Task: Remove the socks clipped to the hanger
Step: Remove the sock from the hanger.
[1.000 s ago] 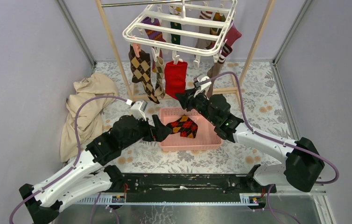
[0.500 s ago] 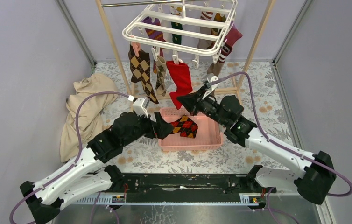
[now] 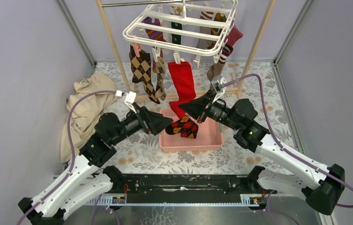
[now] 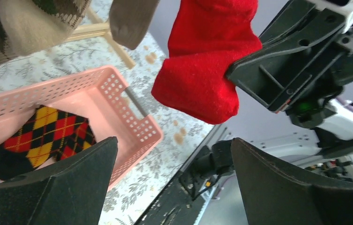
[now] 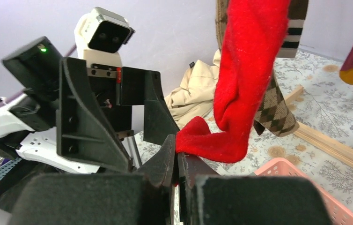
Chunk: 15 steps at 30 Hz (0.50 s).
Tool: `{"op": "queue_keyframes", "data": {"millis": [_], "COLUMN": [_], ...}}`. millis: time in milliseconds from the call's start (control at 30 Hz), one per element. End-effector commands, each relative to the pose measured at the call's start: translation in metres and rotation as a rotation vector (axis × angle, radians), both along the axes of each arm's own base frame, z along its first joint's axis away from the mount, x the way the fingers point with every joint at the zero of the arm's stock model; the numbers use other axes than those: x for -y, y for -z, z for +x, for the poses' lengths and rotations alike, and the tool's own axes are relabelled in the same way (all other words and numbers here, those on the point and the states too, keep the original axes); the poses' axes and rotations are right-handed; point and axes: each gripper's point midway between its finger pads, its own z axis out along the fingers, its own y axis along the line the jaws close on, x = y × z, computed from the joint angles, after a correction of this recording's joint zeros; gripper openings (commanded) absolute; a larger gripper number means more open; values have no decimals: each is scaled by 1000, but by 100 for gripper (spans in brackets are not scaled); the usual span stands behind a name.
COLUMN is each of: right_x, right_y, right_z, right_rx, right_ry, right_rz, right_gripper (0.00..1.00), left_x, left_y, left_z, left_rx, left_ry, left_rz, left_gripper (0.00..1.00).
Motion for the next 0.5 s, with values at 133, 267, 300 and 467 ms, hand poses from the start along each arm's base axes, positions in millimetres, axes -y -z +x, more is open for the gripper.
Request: {"op": "queue_keyframes", "data": {"millis": [133,267,300,467], "right_x": [4,1,0,-8], "right_y": [-27,-29,-30,-35], "right_z": [-15,-15,-15,-18], "right_rx": [27,18,16,-6], "right_ry": [-53,-65,-71,-119], "right_rz": [65,83,89,128], "right_gripper": [4,4,4,4], "left_x": [-3,-9,-10,-17], "left_y": [-31,-29,-31,-43], "left_z": [-28,-36,-39,-45], "left_rx": [40,19,24,89], "left_ry": [230,298,313,344], "left_rz": [-379,-515,-539,-622], "left_gripper": [99,99,99,99]}}
